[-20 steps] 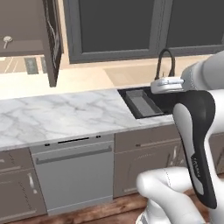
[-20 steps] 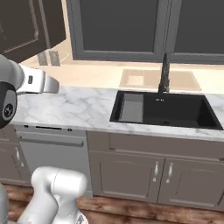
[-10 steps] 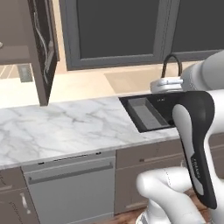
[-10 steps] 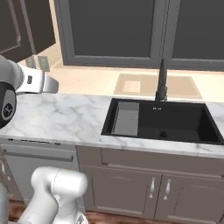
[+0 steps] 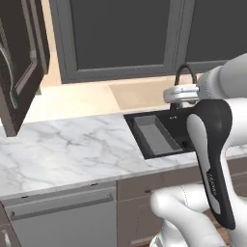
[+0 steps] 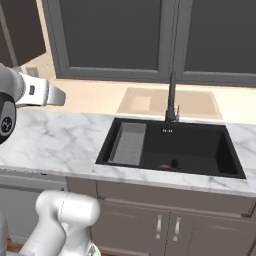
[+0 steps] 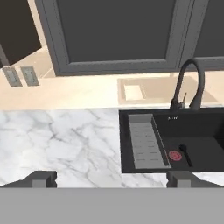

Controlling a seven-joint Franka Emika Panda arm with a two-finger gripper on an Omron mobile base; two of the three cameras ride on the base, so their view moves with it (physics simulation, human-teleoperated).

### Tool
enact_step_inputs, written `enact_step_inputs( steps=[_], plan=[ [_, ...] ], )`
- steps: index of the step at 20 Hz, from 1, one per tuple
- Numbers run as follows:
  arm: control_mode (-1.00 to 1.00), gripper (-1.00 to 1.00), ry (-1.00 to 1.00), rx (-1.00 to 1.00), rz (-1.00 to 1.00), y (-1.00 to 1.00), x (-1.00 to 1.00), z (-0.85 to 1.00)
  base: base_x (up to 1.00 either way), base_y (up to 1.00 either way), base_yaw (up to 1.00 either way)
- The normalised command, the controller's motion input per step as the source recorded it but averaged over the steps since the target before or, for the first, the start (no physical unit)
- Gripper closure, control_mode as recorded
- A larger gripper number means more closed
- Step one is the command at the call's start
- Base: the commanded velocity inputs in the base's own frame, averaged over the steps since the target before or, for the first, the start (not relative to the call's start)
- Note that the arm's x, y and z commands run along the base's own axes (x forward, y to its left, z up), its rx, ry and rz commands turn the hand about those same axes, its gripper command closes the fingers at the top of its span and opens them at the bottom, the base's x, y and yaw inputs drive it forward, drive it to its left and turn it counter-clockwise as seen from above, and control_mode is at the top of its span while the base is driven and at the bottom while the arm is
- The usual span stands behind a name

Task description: Pick up the dish brush and dish brush from the sink, and place them back in the cabinet, and close the cabinet doors.

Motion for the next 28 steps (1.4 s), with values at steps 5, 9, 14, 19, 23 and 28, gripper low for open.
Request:
enact_step_inputs(
  steps=[5,9,14,19,23,28],
  plan=[
    [1.0,-1.0,0.0,0.0,0.0,0.0,0.0,0.0,0.07,-0.82,0.04],
    [1.0,-1.0,0.0,0.0,0.0,0.0,0.0,0.0,0.0,-0.88,0.02],
    [1.0,-1.0,0.0,0.0,0.0,0.0,0.0,0.0,0.04,-0.69,0.0],
    [1.0,-1.0,0.0,0.0,0.0,0.0,0.0,0.0,0.16,-0.49,0.0],
    [1.0,-1.0,0.0,0.0,0.0,0.0,0.0,0.0,0.17,-0.13,0.0],
    [1.0,-1.0,0.0,0.0,0.0,0.0,0.0,0.0,0.38,-0.2,0.0]
  ],
)
